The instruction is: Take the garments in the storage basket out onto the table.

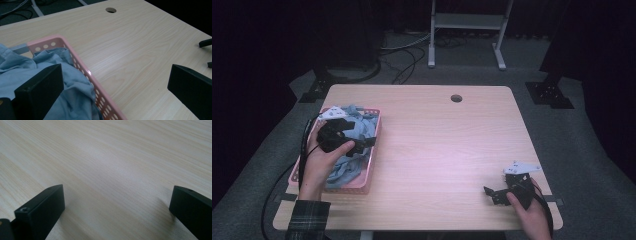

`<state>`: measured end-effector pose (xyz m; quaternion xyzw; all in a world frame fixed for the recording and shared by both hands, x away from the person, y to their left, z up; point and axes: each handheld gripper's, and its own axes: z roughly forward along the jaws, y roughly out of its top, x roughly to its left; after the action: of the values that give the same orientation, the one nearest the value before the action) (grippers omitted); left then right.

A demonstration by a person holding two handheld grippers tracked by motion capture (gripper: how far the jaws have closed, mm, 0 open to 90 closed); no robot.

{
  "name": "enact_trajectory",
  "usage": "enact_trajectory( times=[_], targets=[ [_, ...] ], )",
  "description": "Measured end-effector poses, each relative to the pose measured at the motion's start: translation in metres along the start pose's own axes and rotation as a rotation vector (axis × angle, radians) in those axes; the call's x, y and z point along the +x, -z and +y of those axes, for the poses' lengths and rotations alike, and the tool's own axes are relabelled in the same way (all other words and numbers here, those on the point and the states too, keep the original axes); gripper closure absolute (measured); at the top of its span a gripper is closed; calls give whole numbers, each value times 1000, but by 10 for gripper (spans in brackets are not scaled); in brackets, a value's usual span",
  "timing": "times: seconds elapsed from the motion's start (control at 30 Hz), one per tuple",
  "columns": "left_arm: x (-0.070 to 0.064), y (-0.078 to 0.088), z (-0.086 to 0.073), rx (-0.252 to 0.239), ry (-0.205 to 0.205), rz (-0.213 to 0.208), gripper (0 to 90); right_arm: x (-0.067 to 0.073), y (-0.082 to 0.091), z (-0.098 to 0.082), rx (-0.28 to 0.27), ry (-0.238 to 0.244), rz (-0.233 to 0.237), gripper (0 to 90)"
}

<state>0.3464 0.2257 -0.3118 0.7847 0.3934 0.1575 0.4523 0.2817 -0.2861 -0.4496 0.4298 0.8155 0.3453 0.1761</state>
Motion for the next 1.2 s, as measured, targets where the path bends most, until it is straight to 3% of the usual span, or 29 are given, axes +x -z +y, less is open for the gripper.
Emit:
enact_trajectory(
  times=[0.63,1.2],
  targets=[
    [27,20,-10,-27,37,43,0,0,0,0,1,-4,-5,0],
    [49,29,-24,-14,46,103,0,0,0,0,1,-4,-5,0]
  ],
)
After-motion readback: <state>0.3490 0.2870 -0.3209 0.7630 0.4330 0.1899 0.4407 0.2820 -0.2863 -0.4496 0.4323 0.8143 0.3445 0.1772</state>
